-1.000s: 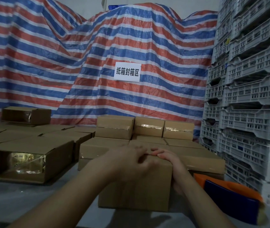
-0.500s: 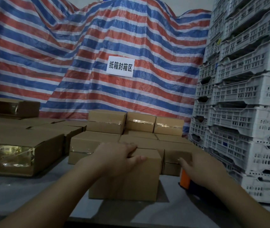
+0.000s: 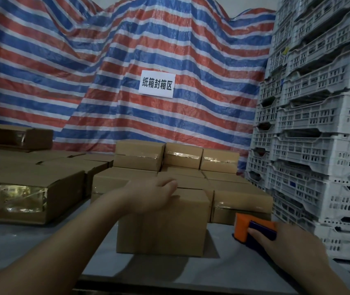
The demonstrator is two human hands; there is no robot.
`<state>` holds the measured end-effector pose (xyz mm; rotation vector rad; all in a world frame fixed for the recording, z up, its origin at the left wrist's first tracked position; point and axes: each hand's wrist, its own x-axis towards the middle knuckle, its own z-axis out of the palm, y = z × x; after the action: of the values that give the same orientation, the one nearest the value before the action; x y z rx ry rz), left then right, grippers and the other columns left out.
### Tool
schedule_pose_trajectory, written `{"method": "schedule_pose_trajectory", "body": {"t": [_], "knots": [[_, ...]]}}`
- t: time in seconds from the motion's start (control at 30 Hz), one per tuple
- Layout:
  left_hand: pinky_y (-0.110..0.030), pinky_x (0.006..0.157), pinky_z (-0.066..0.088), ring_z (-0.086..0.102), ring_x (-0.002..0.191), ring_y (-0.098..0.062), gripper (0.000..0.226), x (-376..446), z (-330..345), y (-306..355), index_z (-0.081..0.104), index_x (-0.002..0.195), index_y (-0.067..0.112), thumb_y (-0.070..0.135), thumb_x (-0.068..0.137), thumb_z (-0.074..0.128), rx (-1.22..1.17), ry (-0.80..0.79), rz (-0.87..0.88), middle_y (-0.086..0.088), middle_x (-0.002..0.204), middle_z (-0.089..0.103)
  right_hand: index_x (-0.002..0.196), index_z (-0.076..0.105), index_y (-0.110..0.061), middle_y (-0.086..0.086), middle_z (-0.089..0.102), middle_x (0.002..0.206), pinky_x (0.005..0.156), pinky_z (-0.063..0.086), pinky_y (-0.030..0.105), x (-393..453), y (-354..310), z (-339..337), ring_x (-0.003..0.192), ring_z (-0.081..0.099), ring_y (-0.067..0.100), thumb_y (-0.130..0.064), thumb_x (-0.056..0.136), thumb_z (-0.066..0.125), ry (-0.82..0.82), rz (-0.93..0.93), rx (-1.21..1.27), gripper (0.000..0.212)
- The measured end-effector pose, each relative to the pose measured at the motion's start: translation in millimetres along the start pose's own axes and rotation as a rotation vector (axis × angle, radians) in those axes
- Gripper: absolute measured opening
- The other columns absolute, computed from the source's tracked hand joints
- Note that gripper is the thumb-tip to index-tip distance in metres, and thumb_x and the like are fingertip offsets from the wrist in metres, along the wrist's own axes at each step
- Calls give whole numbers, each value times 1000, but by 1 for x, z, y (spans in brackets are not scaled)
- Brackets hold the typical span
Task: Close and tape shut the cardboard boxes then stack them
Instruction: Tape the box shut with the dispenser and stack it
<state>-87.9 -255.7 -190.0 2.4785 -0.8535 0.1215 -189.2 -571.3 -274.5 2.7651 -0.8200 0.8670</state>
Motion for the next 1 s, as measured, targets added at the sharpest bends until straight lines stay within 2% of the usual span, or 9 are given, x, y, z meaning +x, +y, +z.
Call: {"method": "schedule_pose_trajectory", "body": {"t": [0.1, 0.23, 0.33, 0.43, 0.57, 0.67, 0.83, 0.9, 1.0], "knots": [[-25, 87, 36, 47, 101, 4, 32, 3, -6, -3, 52, 127, 42, 48, 103, 32, -245, 16, -7, 15, 119, 54, 71, 61, -32, -10, 60, 64, 49, 43, 22, 0, -3, -2, 58, 57, 4, -91, 76, 34, 16, -1, 78, 65], [-31, 103, 34, 49, 117, -7, 40, 3, -15, -8, 48, 138, 36, 50, 102, 35, -397, 48, -51, 12, 132, 54, 55, 63, -21, -3, 56, 43, 44, 33, 25, 18, -20, -35, 41, 54, 7, -90, 71, 40, 64, 70, 455, 75], [-23, 88, 39, 55, 102, 2, 39, 1, -20, -6, 48, 136, 30, 46, 104, 33, -505, 51, -60, 8, 131, 57, 45, 60, -18, -1, 57, 39, 45, 34, 24, 41, -47, -78, 31, 51, 6, -88, 60, 54, 47, 60, 971, 72], [-14, 69, 41, 59, 94, 2, 29, -1, -23, -4, 54, 122, 30, 42, 104, 34, -588, 58, -84, 9, 117, 61, 67, 74, -17, 2, 71, 60, 54, 46, 28, 69, -81, -111, 48, 65, 12, -88, 55, 64, -139, -54, 1200, 73], [-20, 79, 50, 63, 103, -12, 34, -5, -32, -3, 58, 110, 16, 38, 105, 34, -847, 92, -154, -6, 116, 65, 107, 75, -13, 11, 78, 92, 86, 59, 38, 94, -130, -129, 81, 74, 24, -82, 61, 69, -450, -153, 1322, 83], [-34, 104, 43, 62, 108, -20, 54, -4, -36, -5, 63, 100, 4, 44, 106, 28, -1007, 164, -222, -15, 115, 66, 111, 69, -12, 11, 78, 93, 66, 60, 27, 102, -156, -128, 75, 75, 19, -74, 65, 69, -590, -213, 1320, 78], [-30, 91, 45, 65, 109, -23, 72, -1, -39, -11, 67, 99, -1, 57, 102, 23, -1148, 145, -263, -16, 101, 74, 110, 68, -12, 12, 78, 93, 58, 56, 22, 108, -173, -127, 69, 74, 17, -69, 64, 72, -624, -316, 1291, 74], [-31, 89, 48, 65, 113, -27, 70, 0, -40, -16, 68, 93, 0, 59, 100, 30, -1243, 153, -280, -15, 92, 76, 111, 69, -12, 11, 78, 92, 59, 56, 22, 109, -175, -129, 69, 73, 17, -74, 58, 70, -637, -343, 1236, 82], [-39, 107, 39, 72, 97, -27, 44, -1, -41, -18, 69, 83, 12, 48, 98, 50, -1347, 180, -280, -12, 84, 76, 108, 70, -13, 9, 78, 92, 66, 56, 24, 109, -178, -130, 71, 72, 15, -78, 60, 65, -648, -395, 1136, 81]]}}
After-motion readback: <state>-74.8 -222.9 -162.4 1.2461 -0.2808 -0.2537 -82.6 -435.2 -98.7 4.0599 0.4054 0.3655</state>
